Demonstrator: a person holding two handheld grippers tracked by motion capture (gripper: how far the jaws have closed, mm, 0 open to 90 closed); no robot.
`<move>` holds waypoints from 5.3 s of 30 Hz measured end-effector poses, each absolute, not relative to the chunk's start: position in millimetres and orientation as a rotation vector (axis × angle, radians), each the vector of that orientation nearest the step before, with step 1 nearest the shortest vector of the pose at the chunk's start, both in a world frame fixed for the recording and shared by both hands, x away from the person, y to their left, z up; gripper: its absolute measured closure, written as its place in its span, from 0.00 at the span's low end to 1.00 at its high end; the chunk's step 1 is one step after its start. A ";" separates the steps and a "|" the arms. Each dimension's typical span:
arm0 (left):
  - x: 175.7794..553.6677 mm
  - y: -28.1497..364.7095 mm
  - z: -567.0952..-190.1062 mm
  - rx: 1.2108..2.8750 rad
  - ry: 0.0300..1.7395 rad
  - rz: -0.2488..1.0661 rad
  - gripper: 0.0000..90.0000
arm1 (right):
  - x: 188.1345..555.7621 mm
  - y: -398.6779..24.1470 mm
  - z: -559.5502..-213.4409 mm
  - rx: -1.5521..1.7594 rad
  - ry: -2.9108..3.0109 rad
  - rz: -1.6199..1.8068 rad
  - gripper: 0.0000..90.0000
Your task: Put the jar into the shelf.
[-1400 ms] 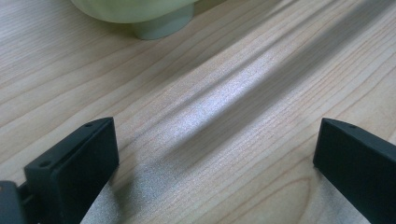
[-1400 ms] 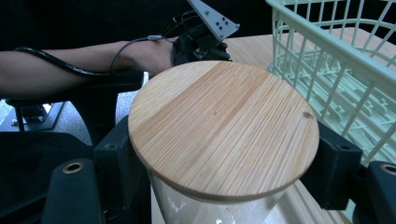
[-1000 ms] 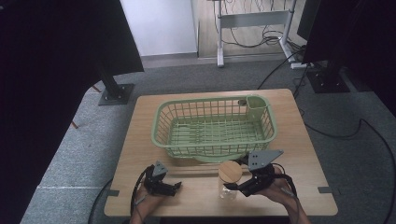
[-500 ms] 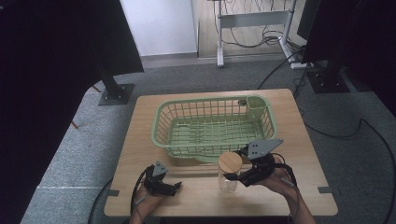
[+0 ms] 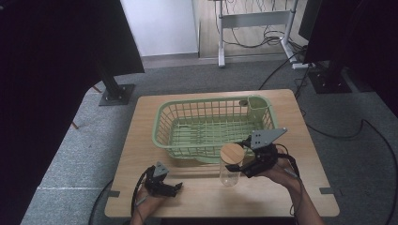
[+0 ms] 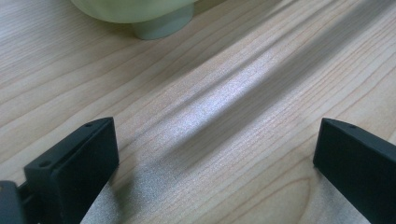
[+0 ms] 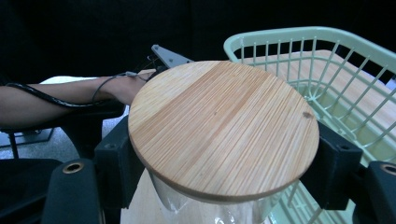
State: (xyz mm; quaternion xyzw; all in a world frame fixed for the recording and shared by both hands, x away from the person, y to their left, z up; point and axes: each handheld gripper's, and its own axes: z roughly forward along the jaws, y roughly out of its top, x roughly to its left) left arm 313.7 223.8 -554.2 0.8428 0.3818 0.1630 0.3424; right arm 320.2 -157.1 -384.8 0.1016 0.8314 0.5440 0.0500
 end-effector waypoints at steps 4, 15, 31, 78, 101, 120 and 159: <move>313.7 223.8 -554.3 2.190 0.992 0.424 0.00 | 324.1 -156.3 -376.2 0.301 2.527 1.657 0.27; 313.7 223.9 -554.2 2.192 0.993 0.423 0.00 | 332.8 -153.2 -346.4 0.277 2.508 1.668 0.27; 313.7 223.8 -554.3 2.190 0.993 0.424 0.00 | 357.4 -147.9 -311.2 0.278 2.500 1.644 0.27; 313.8 224.1 -554.3 2.190 0.990 0.423 0.00 | 465.4 -150.2 -361.1 0.537 2.438 1.523 0.27; 313.9 224.4 -554.2 2.194 0.987 0.421 0.00 | 492.1 -136.0 -424.0 0.529 2.514 1.499 0.27; 313.9 224.4 -554.2 2.194 0.987 0.422 0.00 | 489.5 -142.1 -422.0 0.598 2.538 1.439 0.12; 313.9 224.3 -554.2 2.194 0.987 0.422 0.00 | 455.3 -152.3 -390.1 0.502 2.456 1.516 0.07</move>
